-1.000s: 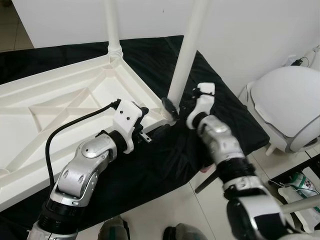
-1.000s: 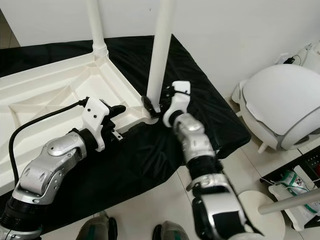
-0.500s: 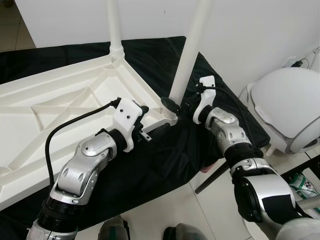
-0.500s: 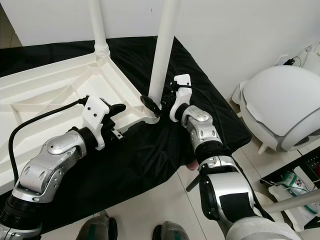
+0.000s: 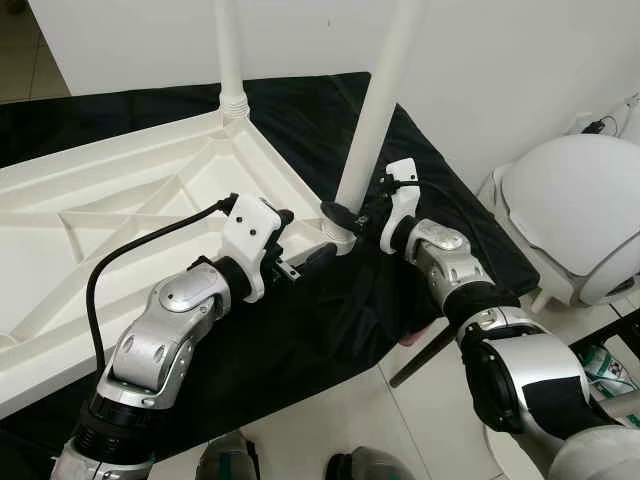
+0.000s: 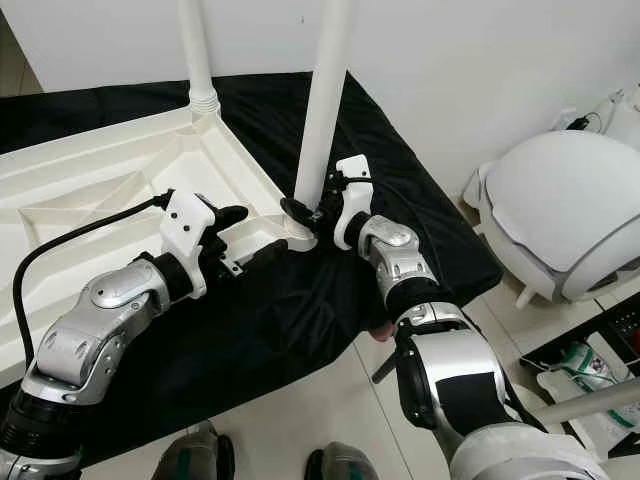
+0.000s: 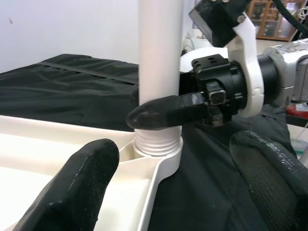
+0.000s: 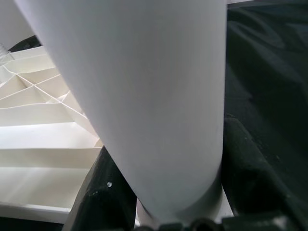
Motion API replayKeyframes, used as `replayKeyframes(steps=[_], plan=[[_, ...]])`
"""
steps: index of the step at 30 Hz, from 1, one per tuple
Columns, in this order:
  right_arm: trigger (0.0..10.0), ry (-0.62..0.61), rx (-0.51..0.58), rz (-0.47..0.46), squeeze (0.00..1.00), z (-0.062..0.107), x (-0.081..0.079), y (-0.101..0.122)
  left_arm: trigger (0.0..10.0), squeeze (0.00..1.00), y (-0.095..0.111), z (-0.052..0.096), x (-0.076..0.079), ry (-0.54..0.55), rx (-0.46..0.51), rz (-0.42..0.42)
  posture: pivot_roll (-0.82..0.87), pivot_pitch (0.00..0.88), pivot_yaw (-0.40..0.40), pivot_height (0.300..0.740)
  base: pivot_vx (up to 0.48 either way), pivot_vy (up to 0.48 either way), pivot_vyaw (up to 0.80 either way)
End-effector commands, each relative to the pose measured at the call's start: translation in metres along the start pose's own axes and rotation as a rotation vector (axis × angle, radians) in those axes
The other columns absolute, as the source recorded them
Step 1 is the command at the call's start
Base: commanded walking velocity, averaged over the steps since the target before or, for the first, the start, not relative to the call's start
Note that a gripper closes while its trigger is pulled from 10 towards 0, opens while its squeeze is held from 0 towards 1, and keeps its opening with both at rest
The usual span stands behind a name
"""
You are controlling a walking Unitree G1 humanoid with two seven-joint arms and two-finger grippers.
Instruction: Building children table
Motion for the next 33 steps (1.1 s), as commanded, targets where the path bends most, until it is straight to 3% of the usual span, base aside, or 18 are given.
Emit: replayKeyframes(steps=[1, 4, 5, 11, 16, 21, 23, 25, 30, 33], plan=[[0.0, 0.010, -0.050, -0.029, 0.00, 0.005, 0.002, -0.014, 10.0, 0.00, 0.001, 0.000, 0.001, -0.005, 0.001, 0.000, 0.04, 0.000, -0.060, 0.740, 0.000, 0.000, 0.00], [0.0, 0.005, -0.044, -0.033, 0.00, 0.009, 0.004, -0.015, 10.0, 0.00, 0.001, 0.000, 0.001, -0.009, 0.001, 0.001, 0.04, 0.000, -0.058, 0.740, 0.000, 0.000, 0.00], [10.0, -0.012, -0.041, -0.045, 0.00, 0.010, 0.006, -0.016, 10.0, 0.00, 0.001, 0.000, 0.001, -0.011, 0.001, 0.001, 0.03, 0.000, -0.057, 0.740, 0.000, 0.000, 0.00], [10.0, -0.071, -0.007, -0.083, 0.00, 0.012, 0.010, -0.014, 10.0, 0.00, 0.001, 0.000, 0.003, -0.016, 0.000, 0.004, 0.03, 0.000, -0.056, 0.740, 0.000, 0.000, 0.00], [10.0, -0.095, 0.026, -0.062, 0.00, 0.010, 0.004, -0.014, 10.0, 0.00, 0.000, 0.001, 0.003, -0.019, -0.001, 0.006, 0.03, 0.000, -0.058, 0.740, 0.000, 0.000, 0.00], [10.0, -0.195, 0.071, -0.093, 0.00, 0.005, -0.003, -0.017, 10.0, 0.00, 0.000, 0.000, 0.004, -0.021, -0.001, 0.009, 0.02, 0.000, -0.057, 0.740, 0.000, 0.000, 0.00], [10.0, -0.293, 0.113, -0.148, 0.00, 0.000, -0.011, -0.020, 10.0, 0.00, 0.000, 0.000, 0.005, -0.024, -0.001, 0.012, 0.02, 0.000, -0.054, 0.740, 0.000, 0.000, 0.00], [10.0, -0.293, 0.113, -0.148, 0.00, 0.000, -0.011, -0.020, 10.0, 0.00, 0.000, 0.000, 0.005, -0.024, -0.001, 0.012, 0.02, 0.000, -0.054, 0.740, 0.000, 0.000, 0.00], [10.0, -0.402, 0.200, -0.221, 0.00, -0.009, -0.031, -0.022, 10.0, 0.00, -0.001, -0.001, 0.006, -0.028, -0.001, 0.015, 0.01, 0.000, -0.058, 0.740, 0.000, 0.000, 0.00], [10.0, -0.444, 0.195, -0.253, 0.00, -0.015, -0.041, -0.029, 10.0, 0.00, 0.000, -0.002, 0.007, -0.029, 0.002, 0.017, 0.02, 0.000, -0.064, 0.740, 0.000, 0.000, 0.00]])
Point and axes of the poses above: a point about 5 cm out from each wrist's last joint towards the gripper, its own z axis pointing back from the gripper into the wrist, its own y axis along the axis of the wrist's last joint, x = y × z, the point moved 3 cm from there along -z, pointing out of the wrist towards the gripper, and after that the axes turned 14 degrees about -z, right-handed, at the moved point
